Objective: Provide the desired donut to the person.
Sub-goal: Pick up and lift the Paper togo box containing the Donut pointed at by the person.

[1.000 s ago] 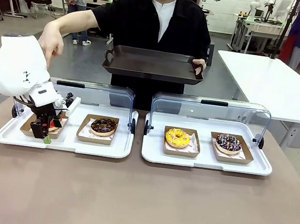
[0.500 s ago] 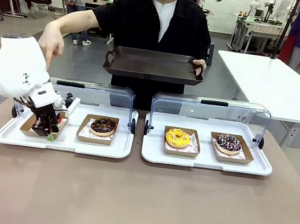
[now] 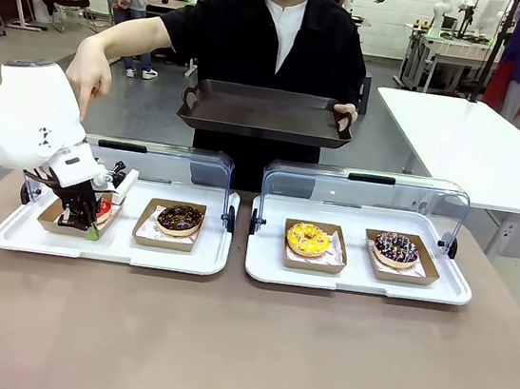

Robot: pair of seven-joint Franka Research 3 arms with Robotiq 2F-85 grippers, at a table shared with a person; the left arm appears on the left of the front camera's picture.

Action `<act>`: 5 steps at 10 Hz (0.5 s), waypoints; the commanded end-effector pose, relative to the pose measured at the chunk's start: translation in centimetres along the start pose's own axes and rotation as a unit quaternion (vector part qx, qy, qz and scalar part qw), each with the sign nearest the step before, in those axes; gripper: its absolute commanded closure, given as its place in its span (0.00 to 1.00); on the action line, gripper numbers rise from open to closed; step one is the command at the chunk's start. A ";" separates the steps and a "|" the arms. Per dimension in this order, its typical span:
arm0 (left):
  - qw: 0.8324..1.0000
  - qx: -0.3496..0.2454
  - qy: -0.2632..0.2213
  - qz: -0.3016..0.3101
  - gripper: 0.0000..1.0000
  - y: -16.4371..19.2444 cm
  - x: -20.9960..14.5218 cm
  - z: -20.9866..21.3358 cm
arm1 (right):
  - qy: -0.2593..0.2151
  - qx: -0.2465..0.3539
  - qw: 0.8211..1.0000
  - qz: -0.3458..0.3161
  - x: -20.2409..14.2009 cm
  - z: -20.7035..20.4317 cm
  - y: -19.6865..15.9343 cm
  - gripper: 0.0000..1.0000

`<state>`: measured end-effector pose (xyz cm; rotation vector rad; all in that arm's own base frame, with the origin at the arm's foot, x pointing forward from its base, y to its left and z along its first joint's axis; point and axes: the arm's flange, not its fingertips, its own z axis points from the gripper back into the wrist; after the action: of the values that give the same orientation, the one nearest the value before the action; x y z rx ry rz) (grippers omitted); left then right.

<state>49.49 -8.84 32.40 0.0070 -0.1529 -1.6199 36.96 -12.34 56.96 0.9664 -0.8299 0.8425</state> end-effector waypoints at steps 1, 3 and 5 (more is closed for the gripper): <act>1.000 0.006 0.011 0.009 1.00 -0.1 -0.1 -0.2 | -0.008 0.005 1.000 0.004 0.1 0.0 -0.1 0.00; 1.000 0.007 0.013 0.014 1.00 -0.1 -0.1 0.3 | -0.008 0.005 1.000 0.004 0.1 0.0 -0.1 0.00; 0.998 0.013 0.032 0.052 1.00 -0.9 0.0 3.1 | -0.008 0.005 1.000 0.004 0.1 0.0 -0.1 0.00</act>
<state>49.38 -8.62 33.85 0.0316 -0.1591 -1.5680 36.96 -12.33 56.95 0.9665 -0.8297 0.8424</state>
